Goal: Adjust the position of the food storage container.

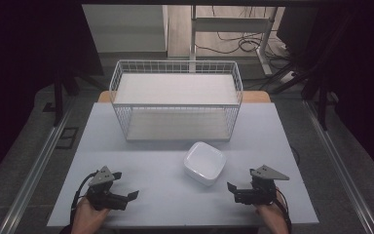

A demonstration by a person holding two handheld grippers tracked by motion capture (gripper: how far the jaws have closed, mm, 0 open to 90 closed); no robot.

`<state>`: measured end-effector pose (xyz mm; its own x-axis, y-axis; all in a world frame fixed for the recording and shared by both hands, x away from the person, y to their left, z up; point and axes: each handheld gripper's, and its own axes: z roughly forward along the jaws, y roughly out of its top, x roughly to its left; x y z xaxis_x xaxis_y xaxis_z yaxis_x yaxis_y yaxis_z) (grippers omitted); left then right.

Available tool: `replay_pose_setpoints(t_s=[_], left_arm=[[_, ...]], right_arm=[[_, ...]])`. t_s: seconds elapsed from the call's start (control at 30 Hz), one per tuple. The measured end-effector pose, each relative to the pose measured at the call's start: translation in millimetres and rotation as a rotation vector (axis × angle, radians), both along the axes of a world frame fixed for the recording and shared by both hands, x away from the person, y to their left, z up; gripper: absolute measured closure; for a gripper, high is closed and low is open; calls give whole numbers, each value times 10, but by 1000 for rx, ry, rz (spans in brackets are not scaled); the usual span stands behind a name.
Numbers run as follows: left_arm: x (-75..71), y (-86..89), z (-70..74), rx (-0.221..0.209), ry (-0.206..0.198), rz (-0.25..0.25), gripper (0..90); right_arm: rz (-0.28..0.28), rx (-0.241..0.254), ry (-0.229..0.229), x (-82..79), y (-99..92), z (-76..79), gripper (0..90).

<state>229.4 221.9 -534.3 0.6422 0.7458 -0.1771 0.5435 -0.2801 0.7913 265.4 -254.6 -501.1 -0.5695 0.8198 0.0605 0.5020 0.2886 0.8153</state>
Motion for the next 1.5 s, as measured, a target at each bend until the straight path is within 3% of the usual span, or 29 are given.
replay_pose_setpoints(t_s=[0.13, 0.2, 0.23, 0.27, 0.4, 0.57, 0.73, 0.8, 0.93, 1.07, 1.13, 1.3, 1.5], left_arm=[[-2, -13, -3, 4, 3, -6, 22], [-3, -10, -3, 1, 0, -7, 19], [-1, -5, -4, -1, -2, -5, 15], [1, 1, -5, -4, -1, -4, 8], [1, 12, 2, -29, -3, -4, 3], [1, 10, 3, -44, -2, -15, 3], [6, -19, -8, -53, 15, -40, 6], [7, -29, -10, -52, 20, -46, 6], [8, -27, -9, -56, 25, -42, 8], [16, -40, -19, -42, 48, -37, 17], [42, -76, -26, -30, 79, -37, 39], [129, -172, 37, -11, 70, -44, 106], [352, -399, 151, 21, 36, -86, 306]], right_arm=[[18, -20, -8, -9, 34, -19, 0], [30, -52, 8, 0, 34, -35, 0], [31, -48, 14, 3, 32, -37, 0], [53, -22, 56, 28, 19, -46, 0], [43, -37, 81, 52, 44, -76, 0], [30, -63, 80, 56, 72, -89, 0], [40, -43, 89, 87, 72, -52, 0], [49, -21, 118, 121, 78, -33, 0], [61, -26, 137, 167, 111, 3, 19], [48, -9, 162, 248, 111, 41, 186], [40, 20, 172, 307, 90, 71, 363], [45, 26, 158, 339, 97, 109, 483], [55, 17, 151, 391, 130, 110, 620]])
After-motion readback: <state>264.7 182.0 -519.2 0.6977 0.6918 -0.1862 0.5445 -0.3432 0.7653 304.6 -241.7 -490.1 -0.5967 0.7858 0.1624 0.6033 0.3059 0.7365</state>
